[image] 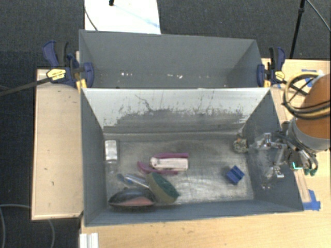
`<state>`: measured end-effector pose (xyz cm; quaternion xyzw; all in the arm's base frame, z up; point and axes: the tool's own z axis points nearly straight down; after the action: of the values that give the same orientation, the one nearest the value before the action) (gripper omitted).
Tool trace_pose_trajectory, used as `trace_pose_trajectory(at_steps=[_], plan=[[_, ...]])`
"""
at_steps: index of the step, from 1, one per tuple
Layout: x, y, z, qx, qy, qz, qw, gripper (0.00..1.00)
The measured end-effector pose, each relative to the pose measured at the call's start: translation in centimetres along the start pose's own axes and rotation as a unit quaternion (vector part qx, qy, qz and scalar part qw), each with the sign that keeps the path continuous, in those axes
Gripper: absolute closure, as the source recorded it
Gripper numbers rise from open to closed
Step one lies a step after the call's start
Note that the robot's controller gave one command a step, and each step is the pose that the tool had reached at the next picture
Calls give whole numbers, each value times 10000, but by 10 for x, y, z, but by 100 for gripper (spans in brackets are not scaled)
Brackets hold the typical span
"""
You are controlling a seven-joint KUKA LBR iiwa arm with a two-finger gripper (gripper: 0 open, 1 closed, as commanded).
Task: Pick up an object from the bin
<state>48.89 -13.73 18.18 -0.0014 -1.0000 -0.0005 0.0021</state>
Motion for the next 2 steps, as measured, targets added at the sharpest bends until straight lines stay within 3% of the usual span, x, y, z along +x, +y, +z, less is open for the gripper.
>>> trace_pose_trajectory(at_steps=[1,2], plan=[[-21,43,112,7,-47,-1064,9943,0],[-23,42,107,20,-84,-1076,9942,100]])
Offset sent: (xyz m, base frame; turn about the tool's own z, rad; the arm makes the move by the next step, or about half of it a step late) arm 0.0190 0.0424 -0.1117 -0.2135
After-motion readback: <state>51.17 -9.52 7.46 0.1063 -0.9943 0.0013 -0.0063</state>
